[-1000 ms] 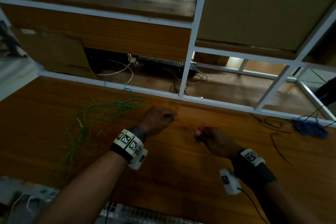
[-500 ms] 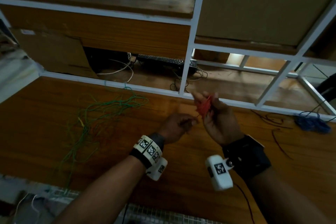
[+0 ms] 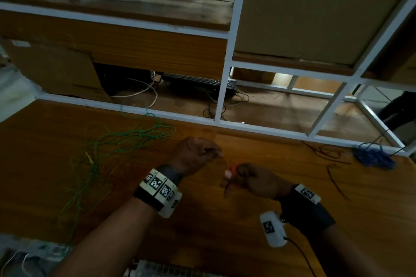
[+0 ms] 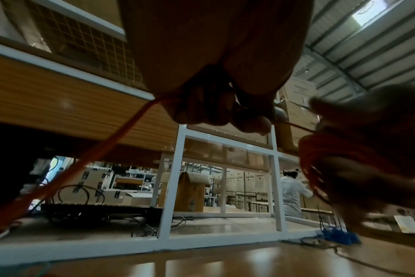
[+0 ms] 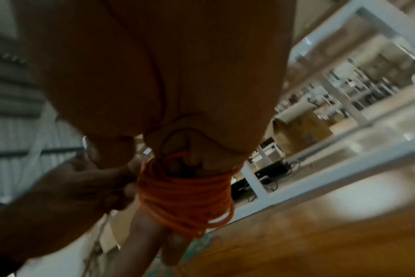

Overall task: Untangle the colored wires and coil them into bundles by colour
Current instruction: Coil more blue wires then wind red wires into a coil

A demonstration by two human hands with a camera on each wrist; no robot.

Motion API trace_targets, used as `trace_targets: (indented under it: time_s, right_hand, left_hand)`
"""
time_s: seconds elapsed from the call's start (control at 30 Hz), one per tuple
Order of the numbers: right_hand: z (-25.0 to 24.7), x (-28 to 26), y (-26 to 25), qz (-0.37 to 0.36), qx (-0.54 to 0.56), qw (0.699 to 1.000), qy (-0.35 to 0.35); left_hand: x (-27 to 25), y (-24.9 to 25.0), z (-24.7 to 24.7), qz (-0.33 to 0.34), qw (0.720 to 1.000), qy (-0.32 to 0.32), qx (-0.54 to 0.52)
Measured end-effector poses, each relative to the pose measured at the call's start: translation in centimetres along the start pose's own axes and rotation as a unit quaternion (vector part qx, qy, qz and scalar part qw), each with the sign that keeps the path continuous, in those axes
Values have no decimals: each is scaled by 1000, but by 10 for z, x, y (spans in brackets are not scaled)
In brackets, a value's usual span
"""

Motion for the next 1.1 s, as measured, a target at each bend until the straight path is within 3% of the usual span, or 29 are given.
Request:
trace_targets:
  time_s: [0.1, 0.17, 0.2, 0.27, 0.3, 0.37, 0.4, 0.43, 0.5, 0.57, 0.63, 0.73, 0.83, 0.93, 1.03, 1.1]
  right_hand:
    - [3, -4, -15, -92, 201, 975, -21]
    - [6, -4, -26, -148, 362, 920, -18]
    - [6, -2, -29, -162, 453, 876, -1]
    - [2, 6, -35, -191, 576, 792, 64]
    - [-1, 11, -36, -202, 603, 764, 111]
    - [-6, 17, -42, -187, 601, 739, 240]
    - [-8, 18, -43, -172, 567, 749, 296]
    - [-9, 18, -42, -162, 496, 784, 337]
    - [-11, 15, -27, -130, 249, 884, 374]
    - [-13, 11, -7, -75, 6, 933, 351]
    - [-14, 5, 10, -27, -88, 954, 284]
    - [0, -1, 24, 37, -77, 993, 83]
    - [13, -6, 19, 43, -42, 996, -72]
    - [10, -11, 6, 11, 93, 991, -92]
    - [6, -15, -8, -63, 224, 969, -87]
    - [2, -15, -15, -94, 308, 944, -71]
  left_hand:
    - [-4, 9, -2, -51, 987, -31, -150]
    - [-10, 15, 5, -42, 971, -54, -228]
    - [-12, 16, 11, -44, 958, -70, -275]
    - [-15, 16, 30, -74, 938, -83, -328]
    - [-16, 15, 42, -85, 940, -87, -318]
    - [-20, 20, 60, -97, 953, -116, -261]
    - [-23, 21, 65, -98, 965, -126, -210]
    - [-24, 23, 66, -98, 976, -133, -142]
    - [-26, 26, 60, -77, 990, -117, 15]
    - [-28, 29, 47, -25, 983, -84, 160]
    - [-28, 27, 34, 10, 975, -71, 212]
    - [-25, 16, 18, 64, 977, -72, 188]
    - [-23, 12, 14, 96, 984, -53, 143]
    - [-19, 16, 9, 38, 993, -107, -23]
    - [-18, 20, 9, -18, 963, -198, -183]
    - [-21, 21, 15, -28, 936, -223, -270]
Point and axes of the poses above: each hand's wrist, its own x-axis towards the middle knuckle, its own z-axis out of the palm, y = z × x, the point moved 1 cm from there along x, towards the middle knuckle, and after that the axes turned 12 degrees about -z, right-handed, at the moved point
